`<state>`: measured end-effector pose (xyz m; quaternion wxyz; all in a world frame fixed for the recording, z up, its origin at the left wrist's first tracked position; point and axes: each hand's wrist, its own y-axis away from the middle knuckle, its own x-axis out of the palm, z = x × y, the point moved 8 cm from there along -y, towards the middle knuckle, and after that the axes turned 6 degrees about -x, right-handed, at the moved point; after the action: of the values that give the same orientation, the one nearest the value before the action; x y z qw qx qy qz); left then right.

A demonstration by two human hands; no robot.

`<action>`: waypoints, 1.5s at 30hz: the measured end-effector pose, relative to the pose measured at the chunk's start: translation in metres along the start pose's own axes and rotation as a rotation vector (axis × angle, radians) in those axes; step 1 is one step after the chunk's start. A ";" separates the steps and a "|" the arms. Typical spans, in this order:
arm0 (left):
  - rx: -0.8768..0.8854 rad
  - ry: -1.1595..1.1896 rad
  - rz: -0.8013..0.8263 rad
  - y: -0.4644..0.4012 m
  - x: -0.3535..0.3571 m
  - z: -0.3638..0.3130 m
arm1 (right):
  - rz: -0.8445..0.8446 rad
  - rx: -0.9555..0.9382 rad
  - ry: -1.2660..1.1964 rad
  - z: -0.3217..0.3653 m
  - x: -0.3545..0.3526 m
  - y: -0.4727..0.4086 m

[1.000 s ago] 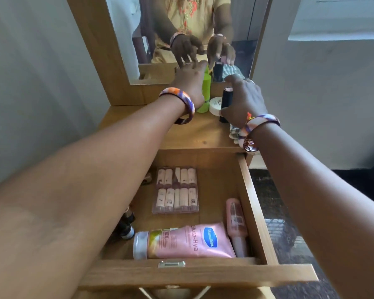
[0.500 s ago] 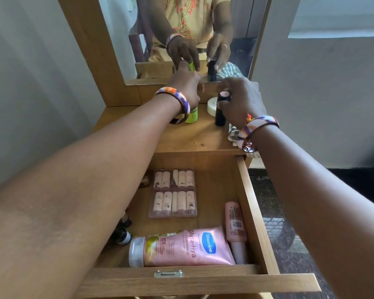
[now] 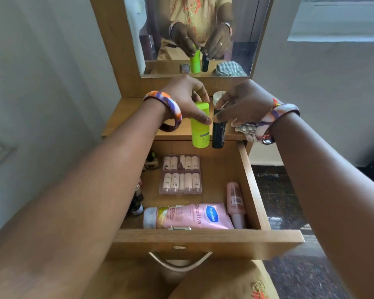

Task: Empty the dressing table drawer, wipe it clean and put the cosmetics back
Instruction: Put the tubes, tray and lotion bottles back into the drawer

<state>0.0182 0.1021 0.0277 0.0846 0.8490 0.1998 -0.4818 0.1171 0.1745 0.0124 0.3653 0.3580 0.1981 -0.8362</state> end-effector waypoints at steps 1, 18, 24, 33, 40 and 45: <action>0.000 0.017 0.017 0.006 0.004 -0.001 | 0.028 -0.002 0.005 0.001 0.002 0.006; -0.335 0.214 -0.227 0.039 0.105 0.045 | -0.168 0.145 0.228 -0.082 0.057 0.046; -0.379 0.291 -0.380 0.031 0.118 0.050 | -0.225 0.135 0.230 -0.086 0.062 0.047; -0.423 0.428 -0.492 0.031 0.129 0.054 | -0.178 0.105 0.342 -0.083 0.067 0.037; -0.381 0.454 -0.470 0.027 0.135 0.057 | -0.164 0.090 0.485 -0.077 0.072 0.037; -0.361 0.456 -0.414 0.022 0.143 0.056 | -0.198 0.094 0.624 -0.078 0.069 0.038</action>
<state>0.0485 0.1004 -0.1248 0.0871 0.8475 0.4633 -0.2439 0.1480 0.1631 -0.0937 0.1869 0.5923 0.2953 -0.7259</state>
